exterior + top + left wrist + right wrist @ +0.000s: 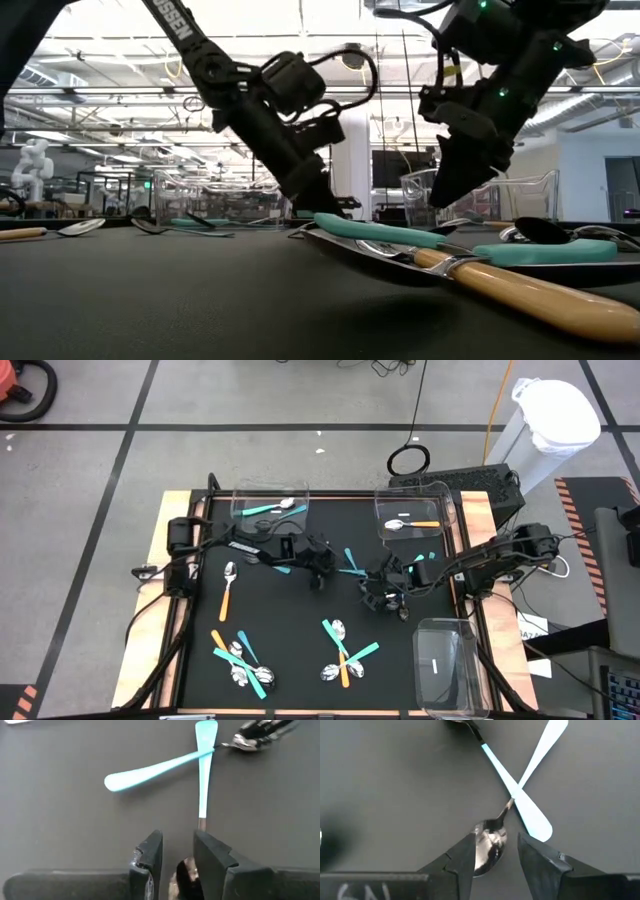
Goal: Sort silverware by color (type)
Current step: Put the blue spoon into the top right transparent bin
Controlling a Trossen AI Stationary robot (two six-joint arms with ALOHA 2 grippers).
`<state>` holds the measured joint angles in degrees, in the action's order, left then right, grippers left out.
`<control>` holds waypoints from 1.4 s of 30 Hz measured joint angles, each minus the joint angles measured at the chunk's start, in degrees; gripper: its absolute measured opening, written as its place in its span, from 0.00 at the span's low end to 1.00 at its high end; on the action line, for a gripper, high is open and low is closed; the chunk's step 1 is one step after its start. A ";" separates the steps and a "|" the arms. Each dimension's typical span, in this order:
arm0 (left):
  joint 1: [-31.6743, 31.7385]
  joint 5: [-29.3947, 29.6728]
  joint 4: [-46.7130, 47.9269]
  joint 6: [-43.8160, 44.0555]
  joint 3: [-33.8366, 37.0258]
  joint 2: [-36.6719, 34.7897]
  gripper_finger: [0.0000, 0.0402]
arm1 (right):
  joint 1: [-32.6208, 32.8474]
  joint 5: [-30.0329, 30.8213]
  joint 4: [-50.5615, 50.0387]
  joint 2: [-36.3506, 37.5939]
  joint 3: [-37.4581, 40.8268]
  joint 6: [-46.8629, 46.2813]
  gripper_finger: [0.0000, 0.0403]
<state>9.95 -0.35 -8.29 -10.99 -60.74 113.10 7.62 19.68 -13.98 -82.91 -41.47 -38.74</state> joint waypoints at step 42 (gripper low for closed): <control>-2.66 -2.31 -4.65 1.39 0.09 3.27 0.03 | -0.11 6.08 13.21 -0.24 -0.02 0.67 0.35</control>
<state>7.29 -2.66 -12.94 -9.60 -60.66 116.37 7.51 25.75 -0.76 -83.15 -41.50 -38.07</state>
